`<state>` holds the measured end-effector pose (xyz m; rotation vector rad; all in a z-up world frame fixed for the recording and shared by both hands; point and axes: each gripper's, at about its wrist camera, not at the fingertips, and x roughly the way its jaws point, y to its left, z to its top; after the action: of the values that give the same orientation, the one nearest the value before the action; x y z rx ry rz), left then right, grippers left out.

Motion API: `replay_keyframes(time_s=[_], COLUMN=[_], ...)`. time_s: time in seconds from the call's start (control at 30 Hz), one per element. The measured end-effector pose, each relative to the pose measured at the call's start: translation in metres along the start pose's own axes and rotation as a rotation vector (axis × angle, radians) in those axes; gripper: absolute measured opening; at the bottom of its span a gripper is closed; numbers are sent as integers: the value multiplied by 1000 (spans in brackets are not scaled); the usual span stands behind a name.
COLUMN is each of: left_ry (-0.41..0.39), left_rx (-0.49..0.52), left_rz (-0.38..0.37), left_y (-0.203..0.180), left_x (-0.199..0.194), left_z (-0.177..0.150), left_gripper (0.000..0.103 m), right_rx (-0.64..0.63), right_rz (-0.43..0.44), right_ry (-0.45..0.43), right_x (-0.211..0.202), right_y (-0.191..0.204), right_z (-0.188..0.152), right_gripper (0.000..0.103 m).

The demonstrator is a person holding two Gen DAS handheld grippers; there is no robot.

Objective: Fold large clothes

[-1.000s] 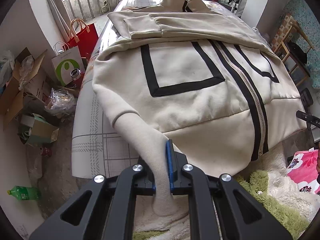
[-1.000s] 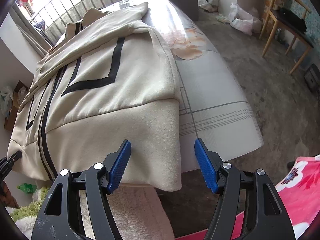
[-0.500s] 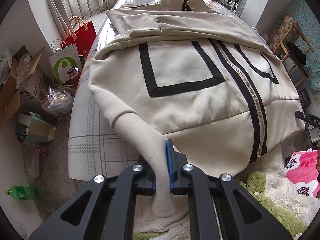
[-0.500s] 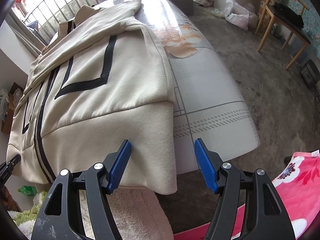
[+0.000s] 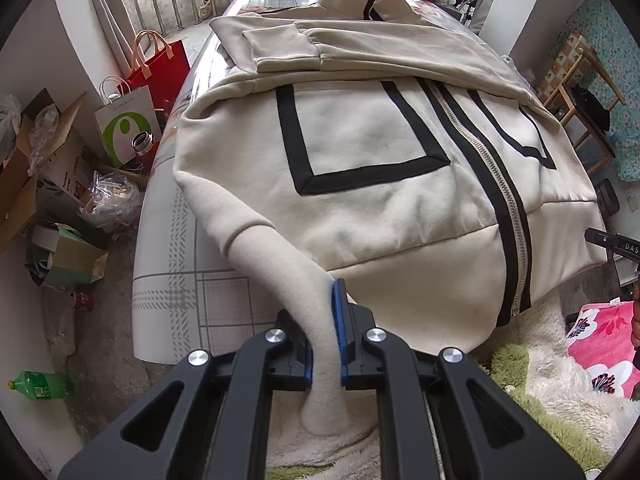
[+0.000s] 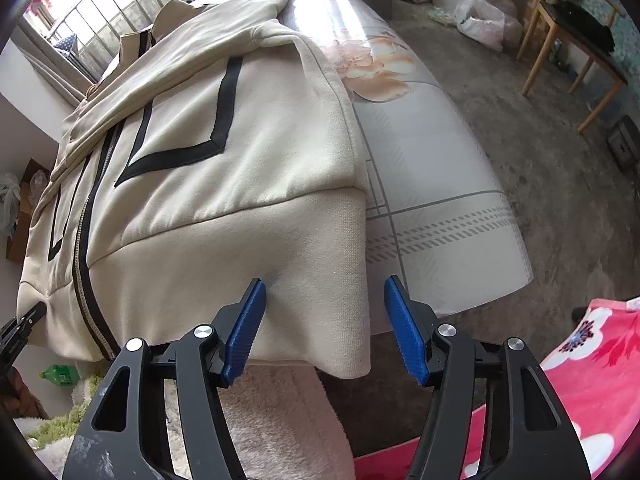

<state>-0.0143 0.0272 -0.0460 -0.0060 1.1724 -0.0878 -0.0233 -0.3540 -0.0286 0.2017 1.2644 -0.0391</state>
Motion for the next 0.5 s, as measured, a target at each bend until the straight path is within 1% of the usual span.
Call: replay_keyframes(time_s=[0.27, 0.37, 0.43, 0.5], left_ry=[0, -1, -1, -2], left_rx=[4, 8, 9, 11], left_rz=[4, 7, 9, 11], left_y=[0, -1, -1, -2], left_x=[0, 0, 0, 0], left_z=[0, -1, -1, -1], left_gripper=[9, 9, 9, 9], right_rx=[-10, -15, -11, -3], right_rz=[15, 10, 11, 16], right_ry=[21, 25, 27, 28], right_x=[-1, -1, -1, -1], right_y=[4, 5, 4, 1], right_z=[-3, -5, -5, -5], right_gripper=[45, 38, 31, 26])
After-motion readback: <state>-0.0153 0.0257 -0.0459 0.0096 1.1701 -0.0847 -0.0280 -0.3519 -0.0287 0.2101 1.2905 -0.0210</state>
